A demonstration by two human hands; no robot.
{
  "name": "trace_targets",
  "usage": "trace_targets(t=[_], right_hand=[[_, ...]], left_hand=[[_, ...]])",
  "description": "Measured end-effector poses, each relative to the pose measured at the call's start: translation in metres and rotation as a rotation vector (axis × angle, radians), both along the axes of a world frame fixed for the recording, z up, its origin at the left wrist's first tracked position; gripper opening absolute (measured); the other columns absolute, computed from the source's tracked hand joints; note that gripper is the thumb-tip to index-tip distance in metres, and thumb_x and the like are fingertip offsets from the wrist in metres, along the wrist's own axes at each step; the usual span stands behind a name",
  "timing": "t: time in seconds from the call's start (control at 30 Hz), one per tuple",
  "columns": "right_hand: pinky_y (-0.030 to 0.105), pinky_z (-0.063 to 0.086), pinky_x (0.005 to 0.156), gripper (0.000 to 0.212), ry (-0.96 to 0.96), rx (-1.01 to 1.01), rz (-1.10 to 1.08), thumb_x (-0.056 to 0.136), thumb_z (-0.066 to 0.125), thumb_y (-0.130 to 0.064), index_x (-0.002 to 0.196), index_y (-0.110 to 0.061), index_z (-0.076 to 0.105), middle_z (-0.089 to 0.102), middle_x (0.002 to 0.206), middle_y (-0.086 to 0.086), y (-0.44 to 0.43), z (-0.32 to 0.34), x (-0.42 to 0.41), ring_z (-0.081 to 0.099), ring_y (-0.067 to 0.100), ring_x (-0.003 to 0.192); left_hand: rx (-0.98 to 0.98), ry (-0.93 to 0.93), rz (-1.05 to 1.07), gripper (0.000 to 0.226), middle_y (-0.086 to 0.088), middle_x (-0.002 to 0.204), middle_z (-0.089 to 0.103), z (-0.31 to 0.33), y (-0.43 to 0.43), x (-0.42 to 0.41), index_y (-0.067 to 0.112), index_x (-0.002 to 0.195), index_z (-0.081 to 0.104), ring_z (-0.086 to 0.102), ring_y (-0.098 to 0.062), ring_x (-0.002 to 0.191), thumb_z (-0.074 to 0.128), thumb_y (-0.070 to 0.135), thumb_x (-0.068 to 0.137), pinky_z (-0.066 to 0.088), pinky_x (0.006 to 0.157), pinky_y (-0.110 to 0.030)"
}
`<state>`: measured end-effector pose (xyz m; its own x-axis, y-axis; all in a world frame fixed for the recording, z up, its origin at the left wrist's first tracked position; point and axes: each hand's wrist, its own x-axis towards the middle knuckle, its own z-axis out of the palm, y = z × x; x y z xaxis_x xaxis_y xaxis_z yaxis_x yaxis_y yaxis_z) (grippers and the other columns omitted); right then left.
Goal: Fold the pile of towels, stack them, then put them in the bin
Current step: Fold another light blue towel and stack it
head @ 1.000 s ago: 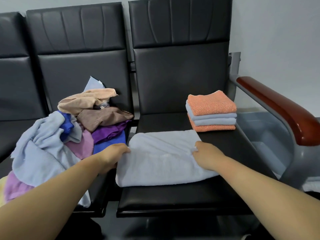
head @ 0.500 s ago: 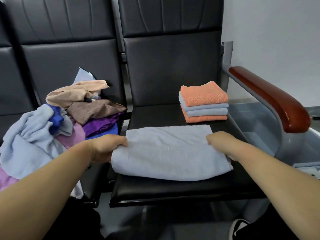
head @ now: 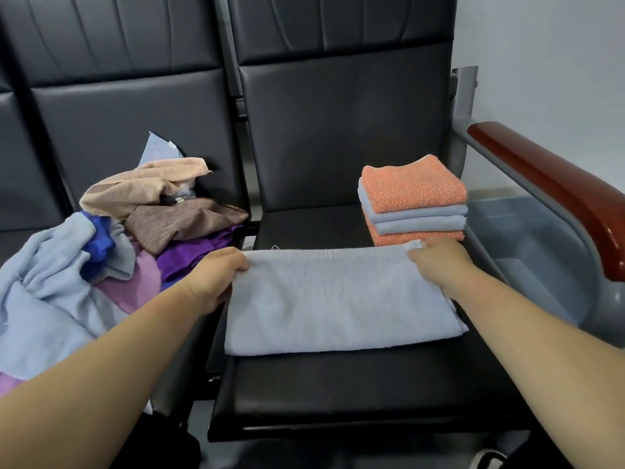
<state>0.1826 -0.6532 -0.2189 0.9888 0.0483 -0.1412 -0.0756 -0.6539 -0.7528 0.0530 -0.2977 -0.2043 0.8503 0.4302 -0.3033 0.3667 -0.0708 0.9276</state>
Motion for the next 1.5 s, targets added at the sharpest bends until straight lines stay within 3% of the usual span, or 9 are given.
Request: trace_targets(t=[0.17,0.3,0.57,0.8,0.9,1.03,1.23,1.4,1.5], right_hand=[[0.03,0.036,0.058,0.028,-0.093,-0.159,0.015,0.102,0.046,-0.02,0.08,-0.007,0.057,0.062,0.083,0.012,0.007,-0.012,0.016,0.055,0.026,0.07],[0.031,0.035,0.056,0.029,-0.116,-0.278,0.007,0.105,0.043,-0.027,0.084,-0.014,0.057,0.06,0.084,0.007,0.011,-0.022,0.021,0.058,0.026,0.075],[0.032,0.036,0.056,0.023,-0.148,-0.29,-0.031,0.106,0.049,-0.036,0.105,-0.013,0.053,0.059,0.094,0.003,0.012,-0.02,0.014,0.052,0.018,0.072],[0.043,0.046,0.095,0.036,-0.221,-0.581,0.111,0.099,0.061,-0.044,0.125,-0.02,0.054,0.044,0.133,0.008,0.021,-0.001,-0.029,0.045,0.03,0.119],[0.037,0.045,0.094,0.025,-0.201,-0.539,0.243,0.101,0.058,-0.042,0.119,-0.024,0.06,0.045,0.128,0.002,0.029,0.001,-0.044,0.044,0.024,0.117],[0.032,0.045,0.087,0.024,-0.16,-0.542,0.424,0.103,0.052,-0.038,0.12,-0.026,0.063,0.051,0.122,-0.003,0.03,0.0,-0.056,0.048,0.018,0.109],[0.031,0.043,0.073,0.023,-0.056,-0.726,0.436,0.105,0.042,-0.025,0.099,-0.017,0.063,0.06,0.099,0.0,0.035,0.013,-0.068,0.053,0.018,0.081],[0.032,0.041,0.061,0.031,0.032,-0.587,0.619,0.098,0.048,-0.024,0.067,-0.018,0.049,0.052,0.072,-0.001,0.042,0.017,-0.094,0.049,0.018,0.068],[0.039,0.048,0.064,0.03,0.01,-0.504,0.714,0.094,0.049,-0.024,0.067,-0.012,0.054,0.059,0.074,0.004,0.043,0.012,-0.102,0.051,0.018,0.067]], left_hand=[[0.257,0.022,0.093,0.015,-0.01,0.086,0.063,-0.028,0.003,0.024,0.01,0.087,0.062,0.057,-0.025,0.078,0.065,0.021,0.077,0.044,0.07,-0.036],[0.624,0.068,0.072,0.016,-0.004,0.088,0.062,-0.045,-0.002,0.034,0.009,0.098,0.056,0.054,-0.02,0.077,0.057,0.025,0.097,0.04,0.063,-0.034],[0.763,0.08,0.079,0.027,0.0,0.088,0.055,-0.047,-0.006,0.026,0.013,0.102,0.045,0.052,-0.019,0.078,0.06,0.035,0.099,0.038,0.065,-0.037],[1.008,0.146,-0.042,0.045,-0.007,0.124,0.044,-0.033,-0.035,0.014,0.016,0.118,0.046,0.048,-0.035,0.114,0.063,0.05,0.092,0.047,0.089,-0.047],[1.165,0.09,-0.161,0.043,-0.001,0.126,0.046,-0.026,-0.057,0.008,0.021,0.121,0.053,0.046,-0.029,0.117,0.06,0.053,0.093,0.046,0.092,-0.043],[0.89,0.039,-0.55,0.032,0.008,0.107,0.059,-0.025,-0.085,-0.003,0.023,0.12,0.05,0.06,-0.017,0.098,0.059,0.044,0.097,0.047,0.084,-0.032],[1.151,0.049,-0.635,0.034,0.007,0.102,0.052,-0.03,-0.097,-0.006,0.025,0.096,0.044,0.051,-0.023,0.099,0.04,0.058,0.099,0.043,0.088,-0.042],[1.266,0.256,-0.625,0.05,0.002,0.16,0.028,-0.032,-0.093,0.007,0.047,0.144,0.043,0.027,-0.029,0.145,0.029,0.062,0.097,0.02,0.114,-0.058],[1.337,0.298,-0.53,0.053,-0.004,0.154,0.026,-0.033,-0.093,0.005,0.05,0.148,0.035,0.03,-0.036,0.135,0.037,0.058,0.096,0.027,0.111,-0.054]])
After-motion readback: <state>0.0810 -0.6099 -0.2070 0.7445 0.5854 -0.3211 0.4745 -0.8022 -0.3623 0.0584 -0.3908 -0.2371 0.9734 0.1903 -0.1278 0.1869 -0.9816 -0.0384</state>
